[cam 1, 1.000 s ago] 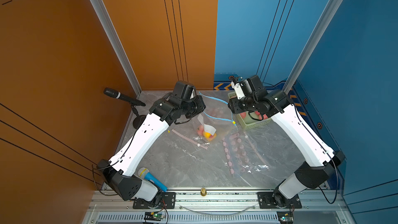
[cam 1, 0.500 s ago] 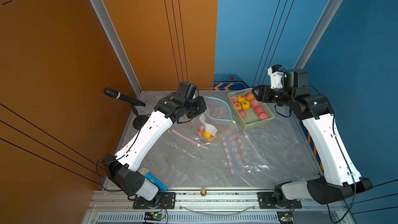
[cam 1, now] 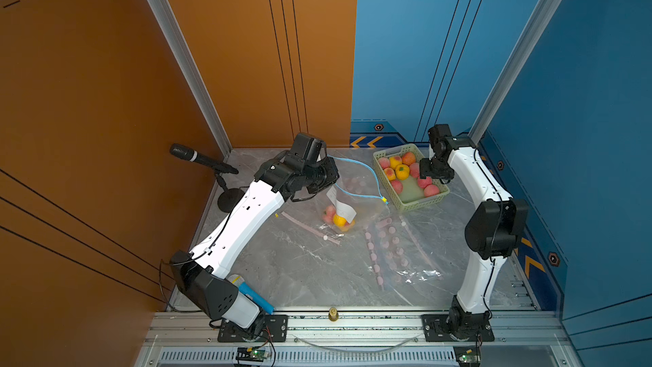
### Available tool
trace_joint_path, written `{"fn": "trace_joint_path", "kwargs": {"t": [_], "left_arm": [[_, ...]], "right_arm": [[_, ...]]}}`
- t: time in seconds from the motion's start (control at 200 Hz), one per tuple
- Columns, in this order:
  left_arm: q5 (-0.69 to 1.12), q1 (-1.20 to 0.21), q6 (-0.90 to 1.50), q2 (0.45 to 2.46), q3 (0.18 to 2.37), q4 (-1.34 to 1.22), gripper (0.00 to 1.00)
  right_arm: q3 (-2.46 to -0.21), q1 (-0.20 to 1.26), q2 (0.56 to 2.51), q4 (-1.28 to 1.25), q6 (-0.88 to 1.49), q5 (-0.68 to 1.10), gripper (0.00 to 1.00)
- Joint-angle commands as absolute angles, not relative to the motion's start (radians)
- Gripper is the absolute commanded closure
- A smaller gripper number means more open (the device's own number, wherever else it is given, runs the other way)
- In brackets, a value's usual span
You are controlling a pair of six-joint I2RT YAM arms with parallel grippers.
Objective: Place the peach in a zip-top bag and seal the zipper
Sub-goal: Pick up the peach from the basket.
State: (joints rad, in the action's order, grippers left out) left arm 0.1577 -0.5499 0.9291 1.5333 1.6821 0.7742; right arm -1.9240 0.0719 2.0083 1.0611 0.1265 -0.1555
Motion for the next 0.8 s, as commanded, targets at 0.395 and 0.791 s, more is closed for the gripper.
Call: {"fn": "trace_joint_path", "kwargs": {"t": [0.395,0.791], "left_arm": [[0.171,-0.554,0.920,1.560,1.696,0.774,1.00],[0.160,-0.552,0.917,1.542,1.692,0.775,1.00]], "right_arm": [[-2.034,0.031,2.213,1.115,0.041,-0.232,0.29],[-2.040,0.028,2.290,1.114,0.044,-0.219,0.29]]}}
